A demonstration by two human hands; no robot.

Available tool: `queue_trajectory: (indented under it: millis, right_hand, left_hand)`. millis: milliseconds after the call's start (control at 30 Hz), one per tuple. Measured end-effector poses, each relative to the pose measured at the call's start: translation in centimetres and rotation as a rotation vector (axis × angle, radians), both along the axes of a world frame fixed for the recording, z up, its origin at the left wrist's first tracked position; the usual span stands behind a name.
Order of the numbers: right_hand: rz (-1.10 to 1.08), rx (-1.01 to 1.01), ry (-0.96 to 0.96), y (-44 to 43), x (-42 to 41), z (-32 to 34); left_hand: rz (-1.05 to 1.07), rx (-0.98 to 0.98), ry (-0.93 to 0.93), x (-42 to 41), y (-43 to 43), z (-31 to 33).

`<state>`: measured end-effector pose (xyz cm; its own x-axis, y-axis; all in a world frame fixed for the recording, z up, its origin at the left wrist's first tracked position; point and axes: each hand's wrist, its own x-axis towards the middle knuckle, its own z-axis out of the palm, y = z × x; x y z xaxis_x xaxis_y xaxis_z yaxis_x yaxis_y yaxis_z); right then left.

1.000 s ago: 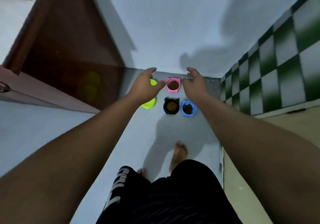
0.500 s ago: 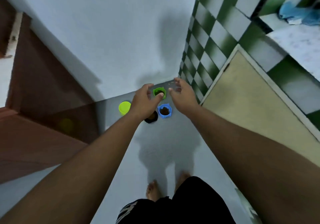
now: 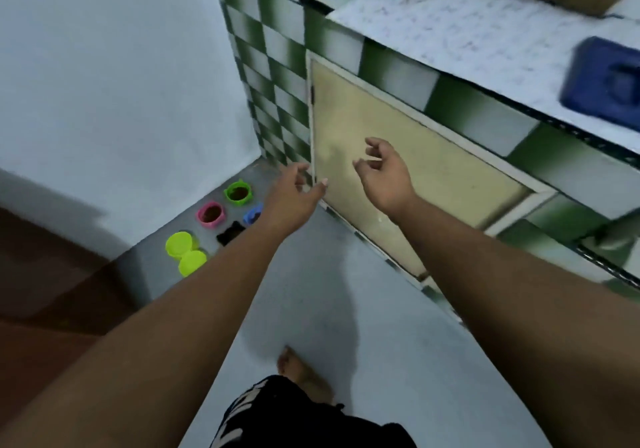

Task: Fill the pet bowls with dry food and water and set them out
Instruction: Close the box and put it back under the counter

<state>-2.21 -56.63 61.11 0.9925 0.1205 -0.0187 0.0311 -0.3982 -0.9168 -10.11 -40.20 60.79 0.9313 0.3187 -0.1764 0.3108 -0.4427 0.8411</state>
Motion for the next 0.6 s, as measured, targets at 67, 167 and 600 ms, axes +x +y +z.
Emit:
queue_trajectory:
  millis: [67, 167, 600]
  right_hand:
    - [-0.095, 0.014, -0.016, -5.3, -2.0, 1.2]
    - [-0.216, -0.001, -0.040, -13.0, -5.6, 2.8]
    - [-0.670, -0.004, -0.076, -36.4, -18.1, 6.2]
  left_hand:
    - [-0.096, -0.003, -0.009, -0.2, -4.4, 0.9]
    - [-0.216, 0.010, -0.062, -0.6, -11.1, 2.4]
    - [-0.692, -0.092, -0.160, -3.8, -35.1, 6.2]
